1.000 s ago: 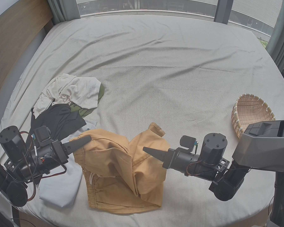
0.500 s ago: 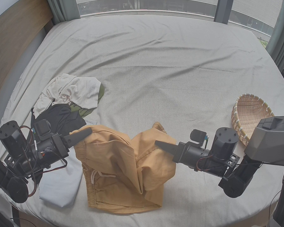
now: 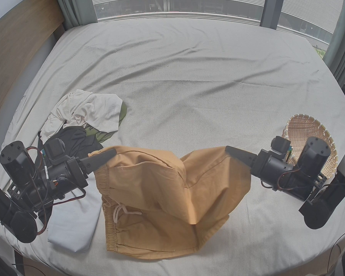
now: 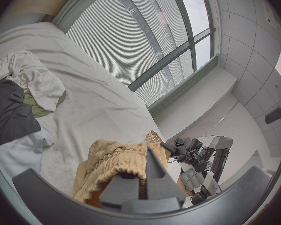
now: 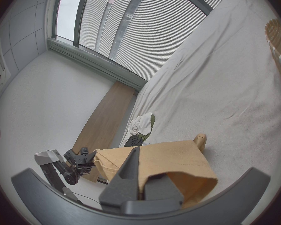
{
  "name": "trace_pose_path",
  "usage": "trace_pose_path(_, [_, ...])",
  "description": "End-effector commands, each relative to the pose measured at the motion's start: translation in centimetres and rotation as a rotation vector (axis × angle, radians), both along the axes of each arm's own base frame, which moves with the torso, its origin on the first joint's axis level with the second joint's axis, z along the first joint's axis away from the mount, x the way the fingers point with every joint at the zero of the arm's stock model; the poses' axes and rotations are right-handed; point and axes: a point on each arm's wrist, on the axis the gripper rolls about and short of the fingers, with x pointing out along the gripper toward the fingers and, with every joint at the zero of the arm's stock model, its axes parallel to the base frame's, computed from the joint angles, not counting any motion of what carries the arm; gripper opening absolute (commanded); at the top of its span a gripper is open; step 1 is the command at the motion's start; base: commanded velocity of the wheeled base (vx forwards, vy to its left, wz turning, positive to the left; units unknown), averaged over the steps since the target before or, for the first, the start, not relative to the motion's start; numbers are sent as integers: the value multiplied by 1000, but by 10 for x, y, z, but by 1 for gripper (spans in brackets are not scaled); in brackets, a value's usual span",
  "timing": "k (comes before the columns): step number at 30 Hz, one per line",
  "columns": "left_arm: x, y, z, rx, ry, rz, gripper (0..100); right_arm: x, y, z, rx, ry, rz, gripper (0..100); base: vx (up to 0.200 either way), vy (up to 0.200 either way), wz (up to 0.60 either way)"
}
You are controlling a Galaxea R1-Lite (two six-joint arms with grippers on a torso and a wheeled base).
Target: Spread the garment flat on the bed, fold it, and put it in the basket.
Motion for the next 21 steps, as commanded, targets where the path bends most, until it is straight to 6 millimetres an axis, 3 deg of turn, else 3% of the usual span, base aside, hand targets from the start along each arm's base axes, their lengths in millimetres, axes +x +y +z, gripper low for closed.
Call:
trace_pose_path(1, [1,-4,0,-8,10,-20,0,-17,-20,18,11,-46,-17,0,0,0,0])
trace_pose_path(21, [1,-4,3,-10,-6,-26,0,-14,-46,20,2,-57,-66,0,0,0,0])
